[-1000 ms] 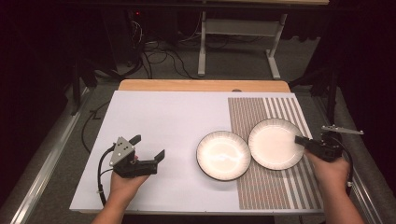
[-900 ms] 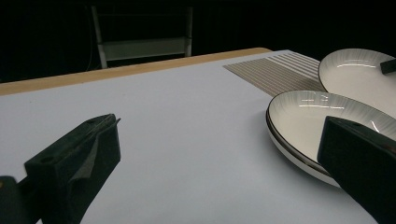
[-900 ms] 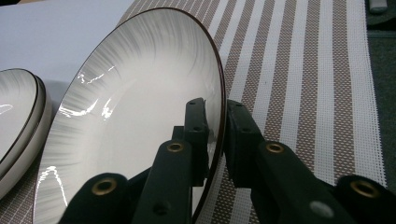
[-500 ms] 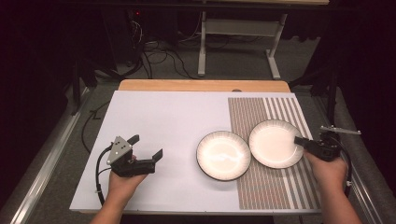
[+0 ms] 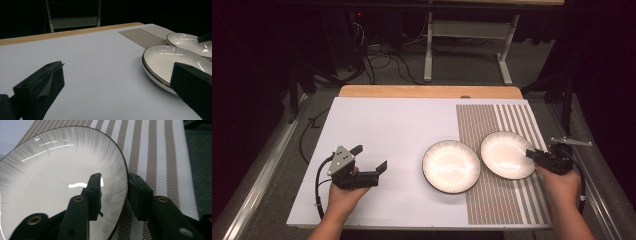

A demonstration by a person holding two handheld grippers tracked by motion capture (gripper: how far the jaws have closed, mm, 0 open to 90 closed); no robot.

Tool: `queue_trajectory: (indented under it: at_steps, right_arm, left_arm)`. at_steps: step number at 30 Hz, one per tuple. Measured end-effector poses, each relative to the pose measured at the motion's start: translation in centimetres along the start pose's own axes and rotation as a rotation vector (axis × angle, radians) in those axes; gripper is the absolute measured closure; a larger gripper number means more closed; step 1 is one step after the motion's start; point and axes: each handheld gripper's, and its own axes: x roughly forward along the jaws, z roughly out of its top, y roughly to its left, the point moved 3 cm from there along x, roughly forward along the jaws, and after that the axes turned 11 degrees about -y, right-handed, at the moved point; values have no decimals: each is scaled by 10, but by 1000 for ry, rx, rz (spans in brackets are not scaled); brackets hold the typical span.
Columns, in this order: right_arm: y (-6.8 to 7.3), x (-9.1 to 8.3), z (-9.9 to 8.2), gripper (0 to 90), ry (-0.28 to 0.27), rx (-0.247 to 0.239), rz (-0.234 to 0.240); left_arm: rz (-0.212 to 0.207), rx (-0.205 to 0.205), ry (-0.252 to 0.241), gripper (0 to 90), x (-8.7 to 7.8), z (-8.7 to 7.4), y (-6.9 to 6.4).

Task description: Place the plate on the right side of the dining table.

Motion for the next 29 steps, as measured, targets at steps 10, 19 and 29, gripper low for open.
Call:
queue_trajectory:
  at_steps: [10, 19, 29]
  right_arm:
    - [49, -43, 8, 317, -187, -141, 116]
    - [117, -61, 4, 85, -307, -241, 272]
    - [141, -63, -4, 6, -334, -252, 321]
  left_arm:
    - [6, 20, 0, 2, -6, 2, 1]
    - [3, 28, -8, 2, -15, 3, -3]
    - [7, 44, -20, 2, -16, 3, -10]
